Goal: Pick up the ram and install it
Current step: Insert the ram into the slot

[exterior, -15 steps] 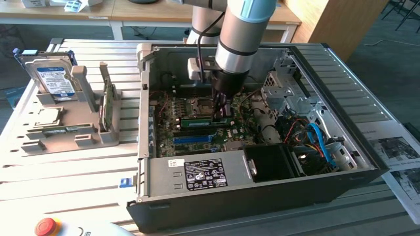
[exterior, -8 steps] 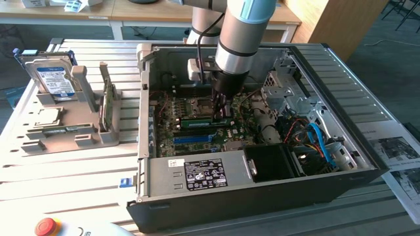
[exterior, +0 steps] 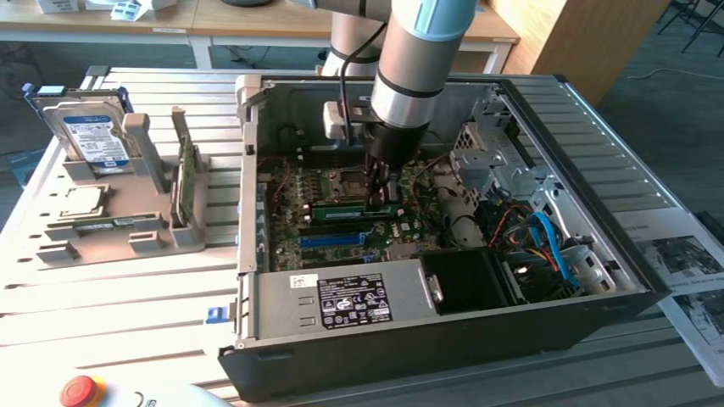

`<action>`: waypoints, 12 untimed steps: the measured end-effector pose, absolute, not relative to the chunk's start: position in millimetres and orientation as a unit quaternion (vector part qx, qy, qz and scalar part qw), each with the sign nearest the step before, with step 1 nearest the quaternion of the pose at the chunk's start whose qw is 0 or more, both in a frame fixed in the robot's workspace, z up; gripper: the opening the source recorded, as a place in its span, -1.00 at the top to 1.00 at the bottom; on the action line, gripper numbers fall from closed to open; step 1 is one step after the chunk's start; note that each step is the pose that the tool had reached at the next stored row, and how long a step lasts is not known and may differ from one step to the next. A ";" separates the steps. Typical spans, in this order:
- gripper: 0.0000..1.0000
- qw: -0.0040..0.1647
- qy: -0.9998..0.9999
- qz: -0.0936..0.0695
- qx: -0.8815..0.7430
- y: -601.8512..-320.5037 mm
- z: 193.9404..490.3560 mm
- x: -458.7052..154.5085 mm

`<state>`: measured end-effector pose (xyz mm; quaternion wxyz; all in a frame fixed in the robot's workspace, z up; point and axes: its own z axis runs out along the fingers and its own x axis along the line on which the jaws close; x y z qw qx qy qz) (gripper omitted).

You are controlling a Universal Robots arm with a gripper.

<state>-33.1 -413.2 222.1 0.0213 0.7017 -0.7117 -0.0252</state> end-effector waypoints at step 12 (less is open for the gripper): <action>0.15 0.021 -0.712 -0.025 0.702 -413.2 222.0 -33.1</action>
